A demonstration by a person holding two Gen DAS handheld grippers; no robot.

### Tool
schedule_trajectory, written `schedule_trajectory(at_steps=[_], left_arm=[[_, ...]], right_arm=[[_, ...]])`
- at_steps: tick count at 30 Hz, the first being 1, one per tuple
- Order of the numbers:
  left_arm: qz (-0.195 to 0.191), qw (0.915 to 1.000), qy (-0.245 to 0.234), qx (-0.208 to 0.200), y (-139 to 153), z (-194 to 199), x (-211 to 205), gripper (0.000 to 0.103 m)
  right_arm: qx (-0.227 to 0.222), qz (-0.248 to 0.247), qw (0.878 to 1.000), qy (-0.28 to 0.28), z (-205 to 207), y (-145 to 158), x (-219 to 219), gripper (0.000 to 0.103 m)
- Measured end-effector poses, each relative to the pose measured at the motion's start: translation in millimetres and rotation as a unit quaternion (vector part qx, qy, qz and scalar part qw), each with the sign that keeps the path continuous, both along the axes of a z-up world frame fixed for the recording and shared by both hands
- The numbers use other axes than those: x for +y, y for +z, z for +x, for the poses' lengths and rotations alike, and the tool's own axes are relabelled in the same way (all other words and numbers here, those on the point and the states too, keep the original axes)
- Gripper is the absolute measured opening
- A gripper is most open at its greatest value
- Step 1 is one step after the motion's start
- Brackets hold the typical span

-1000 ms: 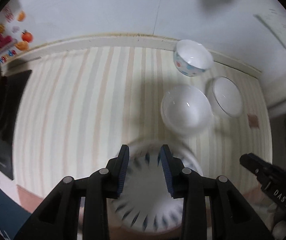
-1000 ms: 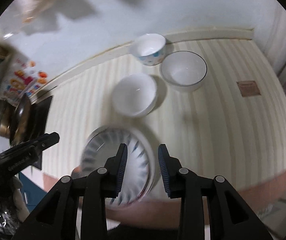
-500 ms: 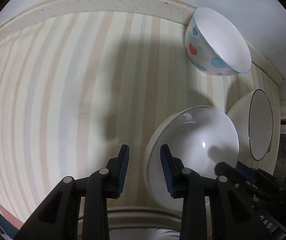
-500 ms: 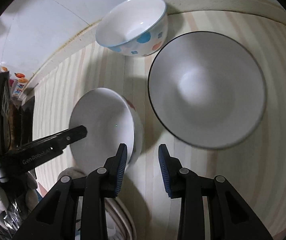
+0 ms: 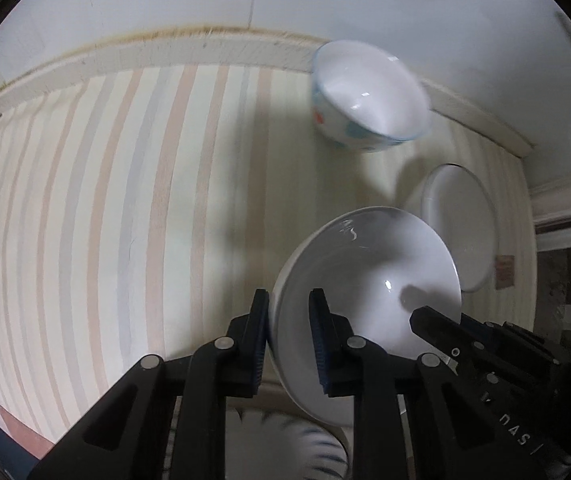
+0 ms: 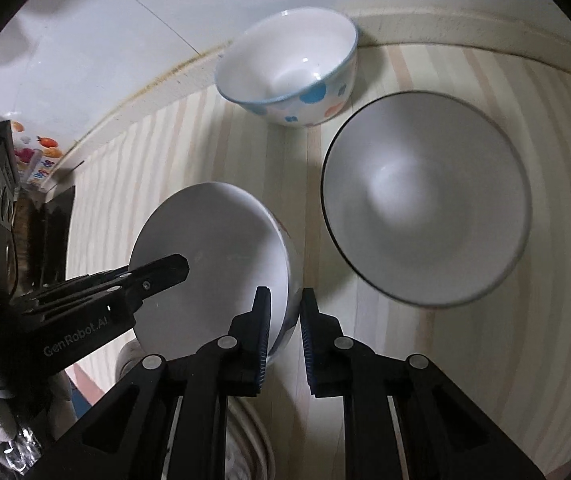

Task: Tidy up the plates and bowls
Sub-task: 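Lift the white bowl and carry it over the black-rimmed white bowl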

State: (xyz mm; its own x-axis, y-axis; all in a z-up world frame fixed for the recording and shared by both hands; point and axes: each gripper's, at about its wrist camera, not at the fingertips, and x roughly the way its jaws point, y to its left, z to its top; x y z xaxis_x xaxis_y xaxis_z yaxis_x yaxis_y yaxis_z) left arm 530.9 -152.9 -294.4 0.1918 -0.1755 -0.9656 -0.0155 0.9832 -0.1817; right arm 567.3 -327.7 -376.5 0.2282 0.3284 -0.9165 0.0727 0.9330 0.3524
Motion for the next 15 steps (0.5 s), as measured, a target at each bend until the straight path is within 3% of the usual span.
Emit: schedule_trajectory(at_steps=[9,15], left_arm=[[-0.014,0.9984,-0.043,-0.034,42,-48,-43,0.018],[-0.024,0.9961,-0.082,-0.022,29,-67,-80,0.018]], right_arm=[[-0.029,-0.006,1.000,-0.008,-65,57,-29,0.016],[-0.029,-0.012,0.999,-0.036,-113,66,-62,0.016]])
